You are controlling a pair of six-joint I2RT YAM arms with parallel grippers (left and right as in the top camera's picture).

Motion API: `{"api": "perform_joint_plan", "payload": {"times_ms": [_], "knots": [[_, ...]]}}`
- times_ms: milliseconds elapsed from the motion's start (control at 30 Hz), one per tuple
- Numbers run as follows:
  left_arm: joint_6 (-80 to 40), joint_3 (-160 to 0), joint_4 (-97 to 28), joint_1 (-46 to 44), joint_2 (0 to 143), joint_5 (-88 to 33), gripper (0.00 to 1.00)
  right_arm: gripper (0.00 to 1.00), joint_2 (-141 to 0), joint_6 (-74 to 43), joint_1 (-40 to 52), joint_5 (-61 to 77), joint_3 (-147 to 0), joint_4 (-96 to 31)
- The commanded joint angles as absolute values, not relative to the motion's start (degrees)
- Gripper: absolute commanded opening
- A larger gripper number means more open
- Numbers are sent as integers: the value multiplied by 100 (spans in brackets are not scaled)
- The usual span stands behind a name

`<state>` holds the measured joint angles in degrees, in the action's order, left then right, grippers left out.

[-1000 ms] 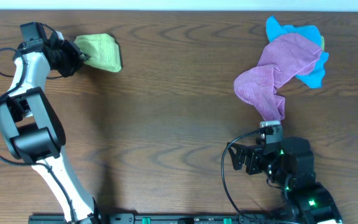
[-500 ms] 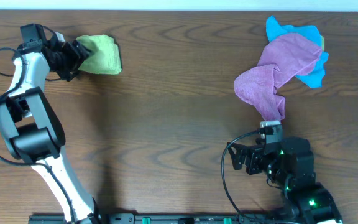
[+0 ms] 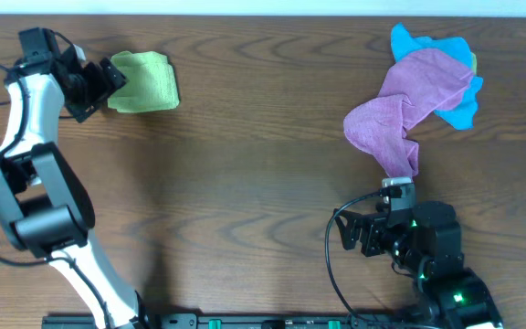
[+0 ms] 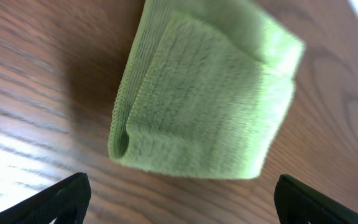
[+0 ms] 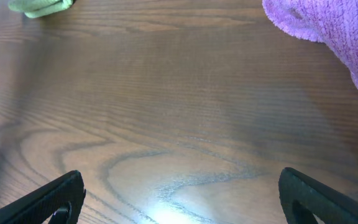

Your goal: Fold the cloth

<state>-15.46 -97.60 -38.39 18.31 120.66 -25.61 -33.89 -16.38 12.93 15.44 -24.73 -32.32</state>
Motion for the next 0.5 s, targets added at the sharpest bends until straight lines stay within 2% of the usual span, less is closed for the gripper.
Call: {"api": "perform_joint_plan", "payload": {"times_ms": [0,300,467], "knots": [[-1323,-9865,-4012,1876,11784,-2373,95,99,-3376,-1734,1256,1522,-2458,-3238],[-974,-9865,-4871,1669,11144,-2062,95,99,-3376,-1734,1256,1522,-2458,-3238],[-919,-9865,-5380,1199,10801,-1682,95,99,-3376,-1734,1256,1522,-2458,-3240]]}}
